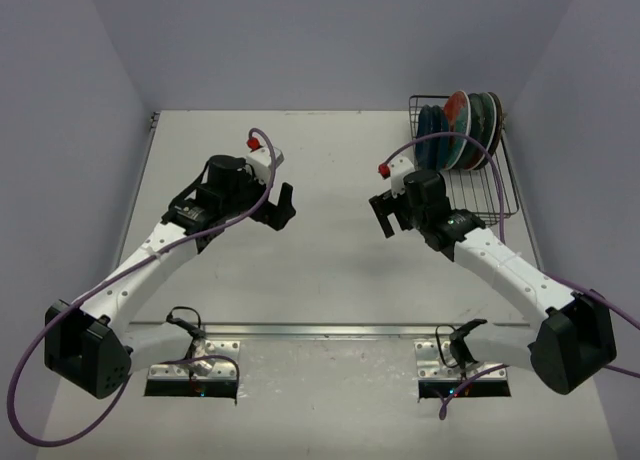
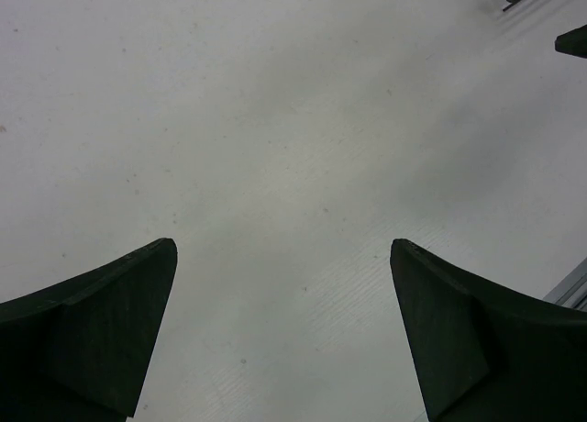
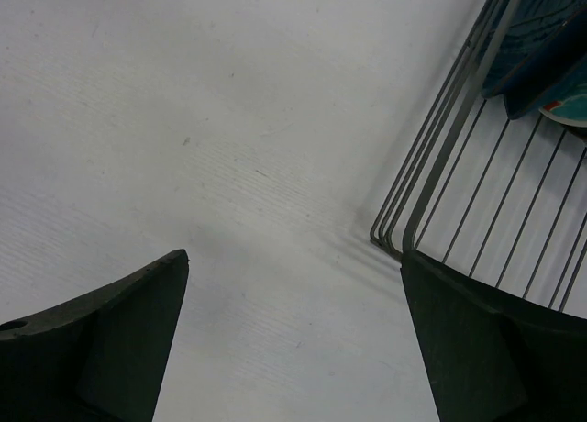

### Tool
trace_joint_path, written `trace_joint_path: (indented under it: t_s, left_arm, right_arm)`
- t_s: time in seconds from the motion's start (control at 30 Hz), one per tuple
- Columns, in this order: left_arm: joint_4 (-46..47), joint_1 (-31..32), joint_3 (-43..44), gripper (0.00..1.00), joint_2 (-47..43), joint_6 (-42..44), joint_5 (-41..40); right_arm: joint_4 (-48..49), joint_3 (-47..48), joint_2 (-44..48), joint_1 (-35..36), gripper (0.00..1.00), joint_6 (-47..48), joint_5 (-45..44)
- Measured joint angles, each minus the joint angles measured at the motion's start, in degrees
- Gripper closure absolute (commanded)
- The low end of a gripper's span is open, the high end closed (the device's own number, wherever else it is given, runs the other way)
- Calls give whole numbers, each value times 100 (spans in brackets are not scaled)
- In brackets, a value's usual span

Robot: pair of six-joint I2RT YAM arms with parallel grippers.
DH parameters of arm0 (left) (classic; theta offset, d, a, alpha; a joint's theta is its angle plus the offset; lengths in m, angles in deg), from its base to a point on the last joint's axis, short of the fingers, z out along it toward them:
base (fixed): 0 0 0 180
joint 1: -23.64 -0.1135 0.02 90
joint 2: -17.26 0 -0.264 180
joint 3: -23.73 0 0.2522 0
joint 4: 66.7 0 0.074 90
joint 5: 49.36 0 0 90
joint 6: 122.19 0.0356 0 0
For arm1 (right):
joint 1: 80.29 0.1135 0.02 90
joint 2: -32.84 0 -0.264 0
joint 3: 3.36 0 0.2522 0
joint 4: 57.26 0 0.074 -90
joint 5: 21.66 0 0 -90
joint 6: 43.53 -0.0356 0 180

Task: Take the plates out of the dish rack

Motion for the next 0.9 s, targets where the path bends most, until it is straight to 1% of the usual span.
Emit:
trace_joint_path:
  t_s: [0.1,0.23,0.3,0.5,0.67,0.77,0.9]
  left_arm:
    - [18,0,0,0,36,-84,-108]
    - [43,-2,2,0,162,-206,-267]
    - [42,-2,7,0,234,-252,-333]
    - [40,-2,9,0,345,-336,-407]
    - [40,-2,18,0,359,-358,-427]
    - [40,-2,20,0,361,-359,-426]
    - [39,-2,22,0,361,-362,-403]
  right_arm:
    - [72,14,-28,0,3,-190,-292]
    - [251,266,-378,0,13,-231,-931]
    - [437,527,-733,0,16,-87,-1323]
    - [980,1536,-1909,-21,30,439,-2313]
    - [1192,2639,-3033,-127,40,681,-2856]
    - [1274,3104,-3587,-252,43,776,-3083]
    - [1191,3676,-4184,-498,45,858,-3305]
